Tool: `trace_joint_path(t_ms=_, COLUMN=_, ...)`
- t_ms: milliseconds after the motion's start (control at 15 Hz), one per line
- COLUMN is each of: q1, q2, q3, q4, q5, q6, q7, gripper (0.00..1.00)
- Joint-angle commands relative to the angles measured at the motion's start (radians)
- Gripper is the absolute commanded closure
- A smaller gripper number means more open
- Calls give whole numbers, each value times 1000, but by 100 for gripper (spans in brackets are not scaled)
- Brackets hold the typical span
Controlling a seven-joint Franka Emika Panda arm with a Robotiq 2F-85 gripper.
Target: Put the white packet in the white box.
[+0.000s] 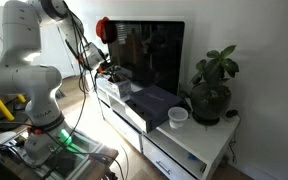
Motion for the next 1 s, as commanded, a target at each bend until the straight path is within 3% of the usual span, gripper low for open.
trace_joint_path(t_ms=0, q1=52, q2=28, q3=-44, q4=42, q5=43, q6=-70, q7=118, gripper=95)
trace_joint_path(t_ms=400, q1=19, q2=39, q3=0, q4=45, q5=145, q6=-115, q7=242, gripper=95)
trace_joint_path(t_ms=667, q1=34, q2=55, q3=-26, q4=52, q5=189, q6=-103, q7=324, gripper=95)
trace_joint_path(t_ms=733, q1=26, q2=57, q3=-19, q4=53, q5=194, q6=-88, q7=330, gripper=89)
trace_joint_path(t_ms=800, q1=22, q2=59, q3=-17, q4=55, q5=197, q6=-79, q7=342, gripper=54)
trace_joint_path(t_ms=933, q1=5, q2=52, q3=2, q4=54, q5=210, q6=-65, q7=349, gripper=47)
